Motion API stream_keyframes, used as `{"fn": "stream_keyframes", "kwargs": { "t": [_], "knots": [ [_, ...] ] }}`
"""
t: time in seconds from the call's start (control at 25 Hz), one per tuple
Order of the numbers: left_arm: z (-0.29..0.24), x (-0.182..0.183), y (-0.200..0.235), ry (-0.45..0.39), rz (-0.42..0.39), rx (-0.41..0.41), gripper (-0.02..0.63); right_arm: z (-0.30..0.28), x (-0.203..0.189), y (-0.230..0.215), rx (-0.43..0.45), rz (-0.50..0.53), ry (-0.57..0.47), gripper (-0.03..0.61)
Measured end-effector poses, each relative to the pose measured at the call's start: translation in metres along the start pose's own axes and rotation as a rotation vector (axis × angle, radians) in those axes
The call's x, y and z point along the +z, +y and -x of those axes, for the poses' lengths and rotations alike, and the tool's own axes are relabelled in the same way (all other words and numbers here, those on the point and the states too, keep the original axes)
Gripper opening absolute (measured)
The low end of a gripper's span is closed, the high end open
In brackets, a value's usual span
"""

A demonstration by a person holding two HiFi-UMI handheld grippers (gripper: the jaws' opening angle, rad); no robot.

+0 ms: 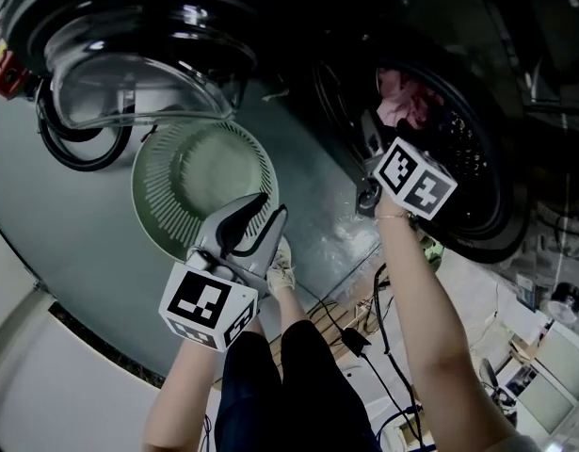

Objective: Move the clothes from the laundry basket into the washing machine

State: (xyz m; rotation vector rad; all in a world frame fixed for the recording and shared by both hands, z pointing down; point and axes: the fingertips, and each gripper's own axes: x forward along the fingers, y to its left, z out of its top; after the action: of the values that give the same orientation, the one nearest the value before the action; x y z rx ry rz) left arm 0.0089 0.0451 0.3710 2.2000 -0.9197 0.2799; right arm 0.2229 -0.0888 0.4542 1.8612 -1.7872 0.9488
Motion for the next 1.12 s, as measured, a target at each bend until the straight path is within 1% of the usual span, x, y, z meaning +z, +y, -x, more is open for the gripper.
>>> {"fn": "stream_keyframes", "kwargs": {
  "t": [0.12, 0.2, 0.32, 0.4, 0.44, 0.48, 0.52, 0.64, 0.72, 0.76, 0.84, 0.92, 1.0, 1.12],
  "knots": [
    [0.019, 0.024, -0.015, 0.002, -0.021, 0.0, 0.13, 0.037, 0.005, 0.04, 0.088, -0.029, 0.02, 0.341],
    [0.03, 0.047, -0.023, -0.015, -0.041, 0.01, 0.13, 0.063, 0.018, 0.068, 0.153, -0.041, 0.015, 0.32],
    [0.05, 0.083, -0.044, -0.037, -0.079, 0.015, 0.13, 0.114, 0.043, 0.103, 0.235, -0.031, 0.007, 0.262],
    [0.064, 0.103, -0.061, -0.039, -0.093, 0.014, 0.13, 0.153, 0.056, 0.124, 0.3, -0.042, 0.013, 0.199],
    [0.07, 0.113, -0.069, -0.039, -0.101, 0.013, 0.13, 0.171, 0.064, 0.134, 0.335, -0.048, 0.015, 0.148],
    [0.075, 0.123, -0.077, -0.04, -0.11, 0.011, 0.13, 0.188, 0.072, 0.143, 0.372, -0.05, 0.018, 0.054],
    [0.081, 0.133, -0.085, -0.04, -0.118, 0.008, 0.129, 0.204, 0.08, 0.152, 0.411, -0.046, 0.024, 0.029],
    [0.102, 0.162, -0.111, -0.046, -0.135, -0.006, 0.112, 0.257, 0.104, 0.179, 0.531, 0.025, 0.02, 0.029],
    [0.118, 0.179, -0.125, -0.056, -0.151, 0.0, 0.087, 0.294, 0.12, 0.196, 0.605, 0.08, -0.017, 0.029],
    [0.126, 0.187, -0.13, -0.063, -0.161, 0.008, 0.077, 0.312, 0.128, 0.204, 0.644, 0.095, -0.042, 0.029],
    [0.139, 0.204, -0.137, -0.084, -0.176, 0.024, 0.038, 0.341, 0.146, 0.217, 0.708, 0.09, -0.079, 0.029],
    [0.152, 0.215, -0.146, -0.097, -0.181, 0.035, 0.009, 0.368, 0.159, 0.227, 0.749, 0.085, -0.104, 0.029],
    [0.166, 0.22, -0.158, -0.088, -0.177, 0.034, 0.009, 0.395, 0.168, 0.235, 0.777, 0.109, -0.127, 0.029],
    [0.187, 0.227, -0.178, -0.078, -0.139, 0.026, 0.009, 0.432, 0.175, 0.247, 0.816, 0.142, -0.132, 0.028]
  ]
}}
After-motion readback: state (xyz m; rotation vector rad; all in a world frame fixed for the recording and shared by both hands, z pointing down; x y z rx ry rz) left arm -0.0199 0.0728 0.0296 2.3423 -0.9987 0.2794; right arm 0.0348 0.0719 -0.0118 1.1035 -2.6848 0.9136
